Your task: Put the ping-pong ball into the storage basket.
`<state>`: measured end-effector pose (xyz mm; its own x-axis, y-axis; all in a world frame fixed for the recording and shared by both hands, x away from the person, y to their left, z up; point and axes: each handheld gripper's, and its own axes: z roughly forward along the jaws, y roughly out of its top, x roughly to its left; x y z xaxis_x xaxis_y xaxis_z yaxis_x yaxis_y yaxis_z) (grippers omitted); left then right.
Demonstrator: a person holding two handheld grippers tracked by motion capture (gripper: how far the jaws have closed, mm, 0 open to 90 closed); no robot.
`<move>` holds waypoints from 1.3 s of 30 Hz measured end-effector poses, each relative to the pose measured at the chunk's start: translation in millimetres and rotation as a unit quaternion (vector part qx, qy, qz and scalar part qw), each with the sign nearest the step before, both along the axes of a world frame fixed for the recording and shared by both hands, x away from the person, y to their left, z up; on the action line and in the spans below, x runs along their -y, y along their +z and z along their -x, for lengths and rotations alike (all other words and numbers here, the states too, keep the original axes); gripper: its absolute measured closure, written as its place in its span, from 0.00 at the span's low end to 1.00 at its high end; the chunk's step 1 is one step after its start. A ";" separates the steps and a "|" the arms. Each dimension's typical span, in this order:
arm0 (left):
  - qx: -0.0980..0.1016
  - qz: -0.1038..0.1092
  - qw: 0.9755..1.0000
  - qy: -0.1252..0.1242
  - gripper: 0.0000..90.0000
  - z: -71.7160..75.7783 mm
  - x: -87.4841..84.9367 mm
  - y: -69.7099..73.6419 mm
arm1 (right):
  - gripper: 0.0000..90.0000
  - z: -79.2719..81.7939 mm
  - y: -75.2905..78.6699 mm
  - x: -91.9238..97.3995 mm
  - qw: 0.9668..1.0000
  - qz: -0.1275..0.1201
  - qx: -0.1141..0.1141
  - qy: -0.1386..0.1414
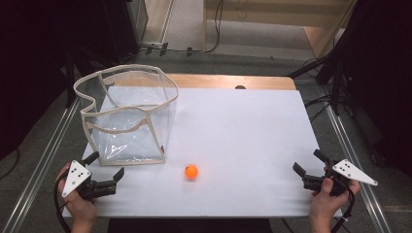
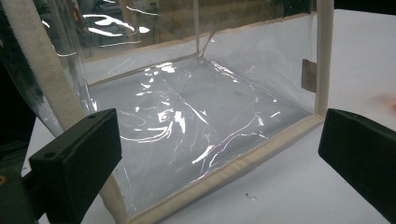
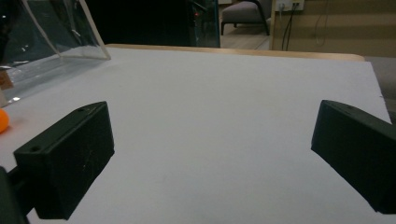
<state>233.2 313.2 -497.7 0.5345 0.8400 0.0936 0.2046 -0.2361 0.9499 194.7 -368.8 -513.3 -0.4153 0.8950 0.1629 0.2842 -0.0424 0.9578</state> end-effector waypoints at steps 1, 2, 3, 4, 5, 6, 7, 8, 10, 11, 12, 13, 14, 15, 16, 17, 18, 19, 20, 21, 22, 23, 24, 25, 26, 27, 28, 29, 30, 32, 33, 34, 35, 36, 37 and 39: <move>0.000 0.001 1.000 0.000 0.00 0.0 0.0 -0.1 | 0.00 -0.6 1.5 -0.7 1.000 0.001 0.005 0.003; 0.000 0.000 1.000 0.000 0.00 0.0 0.0 -0.1 | 0.00 -0.6 1.5 -0.7 1.000 0.001 0.005 0.003; 0.001 0.000 1.000 -0.001 0.00 0.0 0.0 -0.1 | 0.00 -0.9 2.5 -1.4 1.000 0.000 0.005 0.007; 0.001 0.000 1.000 -0.001 0.00 0.1 0.0 -0.1 | 0.00 -1.5 4.5 -3.4 1.000 0.000 0.006 0.016; 0.001 0.000 1.000 -0.001 0.00 0.2 0.0 -0.1 | 0.00 -1.5 4.5 -3.4 1.000 0.000 0.006 0.016; 0.001 0.000 1.000 0.000 0.00 0.3 0.1 -0.1 | 0.00 -2.7 6.0 -5.5 1.000 0.001 0.004 0.026; 0.001 0.000 1.000 0.000 0.00 0.3 0.1 -0.1 | 0.00 -2.7 6.0 -5.5 1.000 0.001 0.004 0.026; 0.001 0.000 1.000 -0.001 0.00 0.3 0.0 -0.1 | 0.00 -4.2 6.7 -7.2 0.999 -0.003 0.003 0.049; 0.000 0.000 1.000 -0.001 0.00 0.2 0.0 -0.1 | 0.00 -4.6 7.3 -7.9 0.999 -0.006 0.002 0.054; 0.001 -0.001 1.000 -0.001 0.00 0.3 0.0 -0.1 | 0.00 -5.1 8.7 -9.6 0.998 -0.005 -0.002 0.059; 0.001 0.000 1.000 0.000 0.00 0.3 0.1 -0.1 | 0.00 -5.4 9.7 -10.8 0.999 -0.002 -0.002 0.054; 0.001 0.000 1.000 0.000 0.00 0.3 0.1 -0.1 | 0.00 -5.2 10.8 -11.9 0.999 0.002 -0.004 0.054; 0.001 -0.001 1.000 0.000 0.00 0.2 0.1 -0.1 | 0.00 -5.2 10.8 -11.9 0.999 0.002 -0.004 0.054; 0.001 -0.001 1.000 0.000 0.00 0.2 0.1 -0.1 | 0.00 -5.1 12.2 -13.1 0.999 0.005 -0.003 0.054; 0.001 -0.001 1.000 0.000 0.00 0.3 0.1 -0.2 | 0.00 -4.8 14.3 -14.7 0.998 0.009 -0.003 0.054; 0.001 0.000 1.000 0.000 0.00 0.5 0.2 -0.2 | 0.00 -4.9 19.4 -18.7 0.998 0.019 -0.001 0.060; 0.002 0.000 1.000 0.000 0.00 0.7 0.1 -0.1 | 0.00 -4.9 19.4 -18.7 0.998 0.019 -0.001 0.060; 0.002 0.000 1.000 0.000 0.00 0.8 0.0 -0.1 | 0.00 -5.1 21.8 -20.6 0.998 0.018 -0.002 0.066; 0.002 0.001 1.000 0.000 0.00 0.8 -0.1 -0.1 | 0.00 -6.0 26.3 -24.4 0.997 0.022 0.001 0.074; 0.002 0.002 1.000 0.000 0.00 0.8 -0.2 -0.2 | 0.00 -6.0 26.3 -24.4 0.997 0.022 0.001 0.074; 0.002 0.002 1.000 0.000 0.00 0.8 -0.3 -0.1 | 0.00 -6.9 30.5 -29.3 0.996 0.029 0.000 0.080; 0.002 0.003 1.000 0.001 0.00 0.8 -0.5 -0.1 | 0.00 -6.9 30.5 -29.3 0.996 0.029 0.000 0.080; 0.002 0.003 1.000 0.000 0.00 0.8 -0.6 -0.1 | 0.00 -7.9 32.4 -31.8 0.996 0.031 -0.002 0.086; 0.001 0.003 1.000 0.001 0.00 0.7 -0.5 -0.1 | 0.00 -9.9 35.5 -36.9 0.995 0.041 -0.009 0.092; 0.001 0.002 1.000 0.001 0.00 0.6 -0.4 -0.1 | 0.00 -11.3 36.5 -39.2 0.994 0.043 -0.009 0.097; 0.002 0.001 1.000 0.001 0.00 0.5 -0.4 -0.1 | 0.00 -13.0 37.2 -41.2 0.994 0.041 -0.011 0.102; 0.002 0.000 1.000 0.001 0.00 0.6 -0.2 -0.1 | 0.00 -13.0 37.2 -41.2 0.994 0.041 -0.011 0.102; 0.002 0.000 1.000 0.000 0.00 0.6 -0.1 -0.2 | 0.00 -14.4 37.8 -43.3 0.993 0.042 -0.012 0.106; 0.002 -0.001 1.000 0.001 0.00 0.7 0.0 -0.2 | 0.00 -16.7 38.9 -47.1 0.992 0.049 -0.019 0.113; 0.002 -0.001 1.000 0.000 0.00 0.7 0.2 -0.3 | 0.00 -17.5 39.3 -48.6 0.992 0.051 -0.021 0.117; 0.002 -0.002 1.000 0.000 0.00 0.7 0.3 -0.3 | 0.00 -18.1 39.9 -50.3 0.991 0.056 -0.025 0.117; 0.002 -0.001 1.000 0.000 0.00 0.7 0.2 -0.3 | 0.00 -18.8 40.5 -51.9 0.991 0.060 -0.027 0.118; 0.002 -0.001 1.000 0.000 0.00 0.7 0.1 -0.2 | 0.00 -19.4 41.0 -53.1 0.990 0.062 -0.029 0.120; 0.002 -0.002 1.000 0.001 0.00 0.7 0.0 -0.2 | 0.00 -19.5 41.7 -54.1 0.990 0.065 -0.031 0.121; 0.002 -0.001 1.000 0.001 0.00 0.8 0.0 -0.2 | 0.00 -19.6 43.7 -56.4 0.990 0.067 -0.033 0.122; 0.002 -0.001 1.000 0.001 0.00 0.8 0.0 -0.3 | 0.00 -19.7 46.3 -58.4 0.989 0.067 -0.031 0.126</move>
<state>232.4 313.1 -498.0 0.5324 0.8409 0.0970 0.2006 -0.2367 0.9507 214.4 -310.4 -466.9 -0.6207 0.7798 0.0811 0.3275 0.1639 0.9305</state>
